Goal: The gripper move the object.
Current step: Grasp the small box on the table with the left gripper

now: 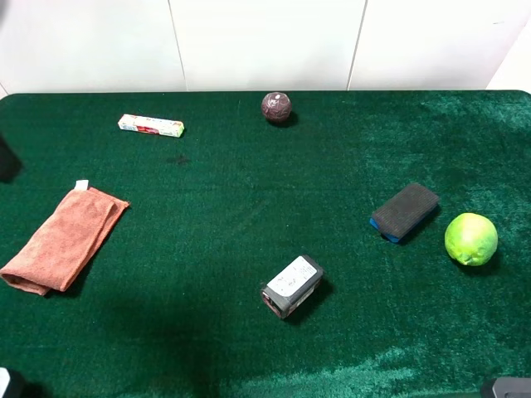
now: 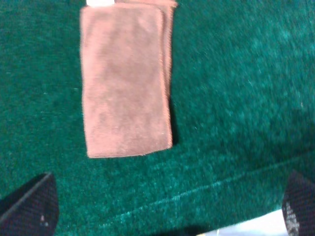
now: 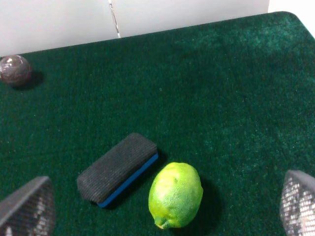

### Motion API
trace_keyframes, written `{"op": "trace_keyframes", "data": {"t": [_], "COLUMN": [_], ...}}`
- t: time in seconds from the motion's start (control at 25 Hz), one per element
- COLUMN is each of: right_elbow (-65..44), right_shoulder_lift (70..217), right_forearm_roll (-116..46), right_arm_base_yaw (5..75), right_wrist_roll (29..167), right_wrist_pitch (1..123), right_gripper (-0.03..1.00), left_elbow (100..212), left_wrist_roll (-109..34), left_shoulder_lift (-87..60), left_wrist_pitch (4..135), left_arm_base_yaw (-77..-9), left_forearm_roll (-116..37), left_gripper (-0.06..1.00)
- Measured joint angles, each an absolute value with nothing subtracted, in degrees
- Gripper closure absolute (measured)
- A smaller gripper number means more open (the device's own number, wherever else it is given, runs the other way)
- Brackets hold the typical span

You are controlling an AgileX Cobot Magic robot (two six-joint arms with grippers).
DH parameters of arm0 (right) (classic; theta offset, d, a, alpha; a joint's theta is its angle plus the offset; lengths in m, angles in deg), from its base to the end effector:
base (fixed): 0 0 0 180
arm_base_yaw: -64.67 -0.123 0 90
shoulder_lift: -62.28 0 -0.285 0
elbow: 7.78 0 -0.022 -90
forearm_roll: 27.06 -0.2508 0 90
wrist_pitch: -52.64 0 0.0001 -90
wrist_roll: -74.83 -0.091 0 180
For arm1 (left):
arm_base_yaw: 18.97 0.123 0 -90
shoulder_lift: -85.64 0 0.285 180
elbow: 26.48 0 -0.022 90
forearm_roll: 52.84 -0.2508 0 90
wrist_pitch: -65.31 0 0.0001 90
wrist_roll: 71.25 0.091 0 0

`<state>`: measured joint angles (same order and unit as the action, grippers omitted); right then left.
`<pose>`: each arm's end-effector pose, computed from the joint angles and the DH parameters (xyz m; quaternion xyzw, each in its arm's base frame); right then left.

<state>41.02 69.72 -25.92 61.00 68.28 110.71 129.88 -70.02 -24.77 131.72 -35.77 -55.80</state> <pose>-0.0033 -0.0018 0.2800 0.0213 0.8398 0.0384 0.5411 0.1772 -0.0490 0.3127 0.1601 0.9708 0.0010 0.1785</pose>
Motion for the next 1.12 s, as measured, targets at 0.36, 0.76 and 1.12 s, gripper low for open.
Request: {"op": "trace_keyframes", "data": {"t": [0.36,0.76,1.12], "right_elbow": [41.0,41.0,41.0], "right_shoulder_lift": [69.7,69.7,69.7], "right_forearm_roll": [-25.9,-26.0,-26.0], "right_arm_base_yaw": [61.0,61.0,61.0], "right_wrist_roll": [68.3,68.3,68.3], "right_wrist_pitch": [110.7,110.7,110.7], "right_gripper": [0.27,0.27,0.27], "left_elbow": [131.4,137.7,142.8], "left_wrist_roll": [-71.2,-72.1,-74.5], "left_shoulder_lift": [-13.0,-1.0,8.2], "left_wrist_pitch": [126.9,122.2,117.6], "left_arm_base_yaw": [-46.6,-57.8,-67.4], "left_forearm_roll": [-56.1,-56.1,-55.9], "left_gripper": [0.03,0.03,0.03]}}
